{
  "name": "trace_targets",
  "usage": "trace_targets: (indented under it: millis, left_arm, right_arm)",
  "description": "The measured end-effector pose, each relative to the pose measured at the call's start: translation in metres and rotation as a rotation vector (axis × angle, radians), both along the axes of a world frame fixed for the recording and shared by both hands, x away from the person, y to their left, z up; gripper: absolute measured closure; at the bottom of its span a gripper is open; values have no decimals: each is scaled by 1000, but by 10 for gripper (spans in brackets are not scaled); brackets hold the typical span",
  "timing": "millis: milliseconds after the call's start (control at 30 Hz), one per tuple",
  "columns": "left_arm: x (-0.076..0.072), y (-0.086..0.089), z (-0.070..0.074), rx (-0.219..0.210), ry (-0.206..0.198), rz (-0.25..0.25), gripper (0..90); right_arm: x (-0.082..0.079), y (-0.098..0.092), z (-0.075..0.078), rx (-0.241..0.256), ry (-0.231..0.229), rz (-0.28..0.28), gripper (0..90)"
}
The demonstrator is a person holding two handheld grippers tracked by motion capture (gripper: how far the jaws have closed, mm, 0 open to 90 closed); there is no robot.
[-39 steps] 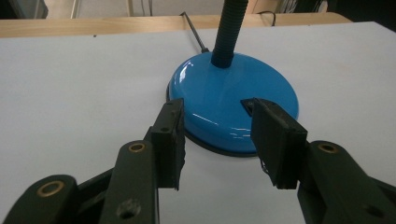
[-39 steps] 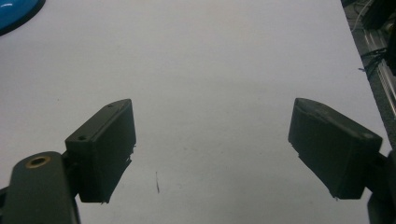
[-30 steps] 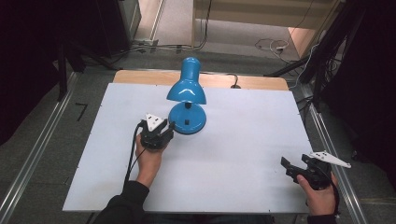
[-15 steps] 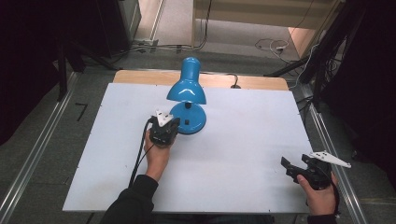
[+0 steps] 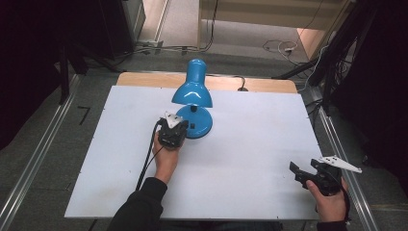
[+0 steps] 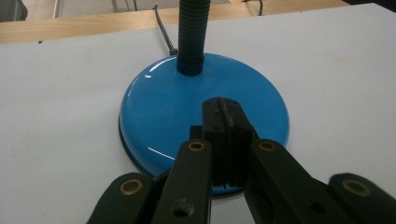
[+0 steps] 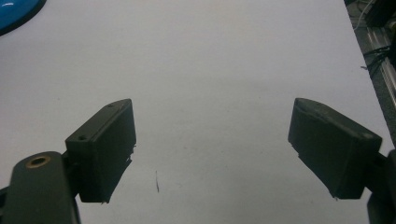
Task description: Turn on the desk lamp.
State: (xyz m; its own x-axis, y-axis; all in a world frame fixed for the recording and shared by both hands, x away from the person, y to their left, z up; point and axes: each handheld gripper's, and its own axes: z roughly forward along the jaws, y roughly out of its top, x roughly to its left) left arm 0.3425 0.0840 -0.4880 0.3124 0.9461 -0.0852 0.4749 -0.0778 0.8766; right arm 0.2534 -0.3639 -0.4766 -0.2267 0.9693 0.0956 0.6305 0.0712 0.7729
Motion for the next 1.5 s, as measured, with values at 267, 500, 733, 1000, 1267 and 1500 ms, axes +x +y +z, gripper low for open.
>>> trace_targets:
  millis: [267, 500, 733, 1000, 1267, 1500]
  left_arm:
    - [5, -3, -2, -6, 4, 2, 899]
    - [9, -5, -4, -8, 6, 3, 899]
    - [11, -5, -4, -16, 6, 5, 899]
    - [14, -6, -7, -14, 11, 9, 899]
    - [17, -8, -9, -16, 17, 3, 899]
    - [17, -11, -10, -10, 21, -6, 899]
  right_arm:
    - [0, 0, 0, 3, 5, -1, 134]
    - [1, 0, -1, 1, 3, 1, 134]
    - [1, 0, -1, -1, 5, 3, 134]
    - [1, 0, -1, -2, 6, 3, 133]
    - [1, 0, -1, -1, 5, 4, 133]
    - [1, 0, -1, 0, 11, 5, 134]
